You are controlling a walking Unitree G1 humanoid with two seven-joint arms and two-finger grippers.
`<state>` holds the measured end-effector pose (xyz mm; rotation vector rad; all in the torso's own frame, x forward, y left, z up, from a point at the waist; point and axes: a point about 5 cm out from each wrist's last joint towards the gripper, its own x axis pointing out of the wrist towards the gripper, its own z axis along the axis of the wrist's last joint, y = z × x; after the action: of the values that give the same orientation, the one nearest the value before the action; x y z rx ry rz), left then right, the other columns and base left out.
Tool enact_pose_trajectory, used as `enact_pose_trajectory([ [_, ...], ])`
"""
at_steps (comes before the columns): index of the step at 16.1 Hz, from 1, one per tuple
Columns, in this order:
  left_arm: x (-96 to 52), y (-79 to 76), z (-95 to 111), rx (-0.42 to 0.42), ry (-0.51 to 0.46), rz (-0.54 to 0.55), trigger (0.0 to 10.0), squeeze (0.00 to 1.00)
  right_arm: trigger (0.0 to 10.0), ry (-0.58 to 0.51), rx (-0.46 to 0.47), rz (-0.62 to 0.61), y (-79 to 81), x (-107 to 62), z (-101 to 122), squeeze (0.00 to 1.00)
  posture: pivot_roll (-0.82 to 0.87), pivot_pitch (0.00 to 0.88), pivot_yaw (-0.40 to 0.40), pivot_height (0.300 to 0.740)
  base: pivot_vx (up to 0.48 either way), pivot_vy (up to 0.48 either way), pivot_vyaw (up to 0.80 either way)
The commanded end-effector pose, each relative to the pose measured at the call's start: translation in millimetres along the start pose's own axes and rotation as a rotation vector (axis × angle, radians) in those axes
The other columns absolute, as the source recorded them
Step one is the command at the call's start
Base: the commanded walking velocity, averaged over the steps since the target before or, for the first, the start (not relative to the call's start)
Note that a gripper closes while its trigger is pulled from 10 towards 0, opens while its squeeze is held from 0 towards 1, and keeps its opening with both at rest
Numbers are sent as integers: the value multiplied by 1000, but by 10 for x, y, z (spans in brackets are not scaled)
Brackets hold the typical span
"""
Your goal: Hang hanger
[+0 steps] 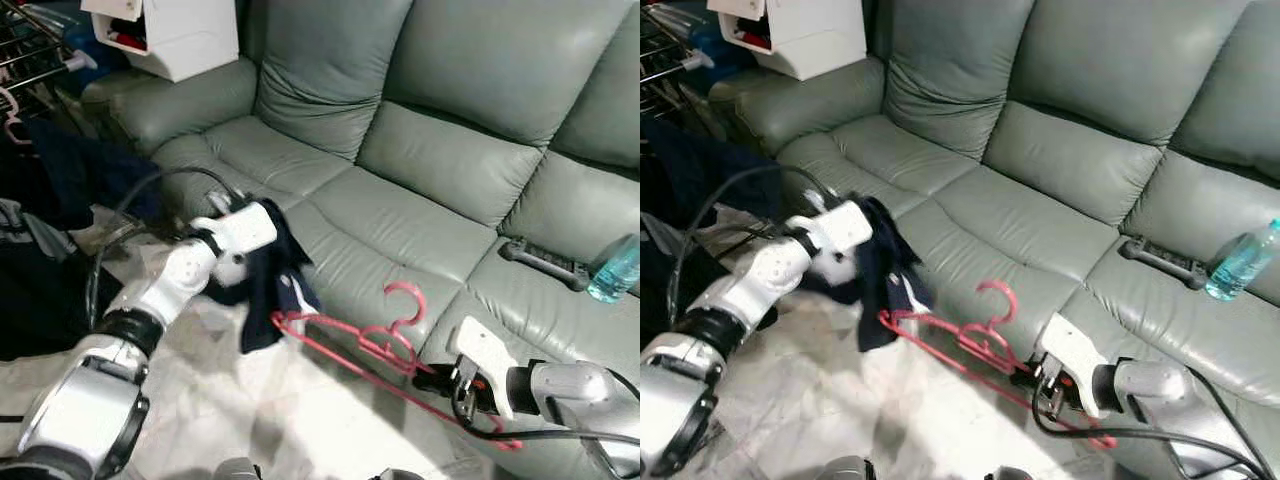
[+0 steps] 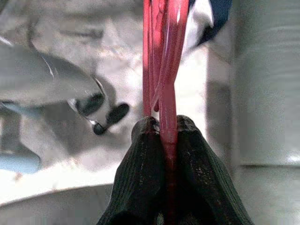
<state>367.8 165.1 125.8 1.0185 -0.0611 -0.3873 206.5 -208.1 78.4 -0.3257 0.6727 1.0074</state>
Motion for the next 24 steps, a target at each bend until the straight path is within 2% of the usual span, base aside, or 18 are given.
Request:
enact_pose_trajectory([
  [1, 12, 123, -13, 14, 16, 45, 10000, 0, 10000, 3, -28, -6, -6, 0, 19, 0, -120, 30, 50, 740, 0, 0, 0],
  [2, 7, 152, -47, 25, 38, 55, 10000, 0, 10000, -14, -41, -30, -31, 15, 59, 0, -116, 30, 47, 740, 0, 0, 0],
  [3, -11, 188, -89, 45, 50, 58, 10000, 0, 10000, -79, -105, -106, -122, 18, 179, 0, -116, 31, 46, 740, 0, 0, 0],
  [5, -65, 185, -232, 91, 117, 37, 10000, 0, 10000, -157, -108, -216, -302, -46, 336, 0, -113, 32, 45, 740, 0, 0, 0],
  [8, -92, 216, -313, 79, 164, 60, 10000, 0, 10000, -156, -142, -302, -434, -118, 373, 0, -117, 35, 44, 740, 0, 0, 0],
  [9, -85, 234, -282, 48, 140, 67, 10000, 0, 10000, -158, -155, -354, -507, -131, 371, 0, -116, 35, 45, 740, 0, 0, 0],
  [11, -50, 231, -93, -5, 3, 51, 10000, 0, 10000, -167, -151, -364, -545, -103, 374, 0, -112, 34, 43, 740, 0, 0, 0],
  [14, -47, 98, 188, 19, -192, -52, 10000, 0, 10000, -180, -157, -351, -550, -23, 396, 0, -107, 34, 42, 740, 0, 0, 0],
  [17, -55, -28, 242, 38, -229, -114, 10000, 0, 10000, -213, -160, -305, -527, -15, 471, 0, -100, 33, 43, 740, 0, 0, 0],
  [19, -61, -77, 252, 41, -236, -132, 10000, 0, 10000, -240, -157, -321, -580, -83, 538, 0, -104, 33, 46, 740, 0, 0, 0],
  [21, -47, -105, 223, 42, -200, -145, 10000, 0, 10000, -274, -165, -374, -652, -141, 597, 0, -107, 32, 45, 740, 0, 0, 0],
  [22, -33, -135, 127, 75, -120, -155, 10000, 0, 10000, -321, -159, -384, -665, -163, 670, 0, -107, 32, 45, 740, 0, 0, 0],
  [23, -29, -154, 38, 126, -52, -151, 10000, 0, 10000, -352, -153, -354, -635, -164, 732, 0, -109, 30, 45, 740, 0, 0, 0],
  [24, -30, -154, 23, 118, -43, -145, 10000, 0, 10000, -357, -155, -327, -602, -156, 757, 0, -109, 30, 45, 740, 0, 0, 0],
])
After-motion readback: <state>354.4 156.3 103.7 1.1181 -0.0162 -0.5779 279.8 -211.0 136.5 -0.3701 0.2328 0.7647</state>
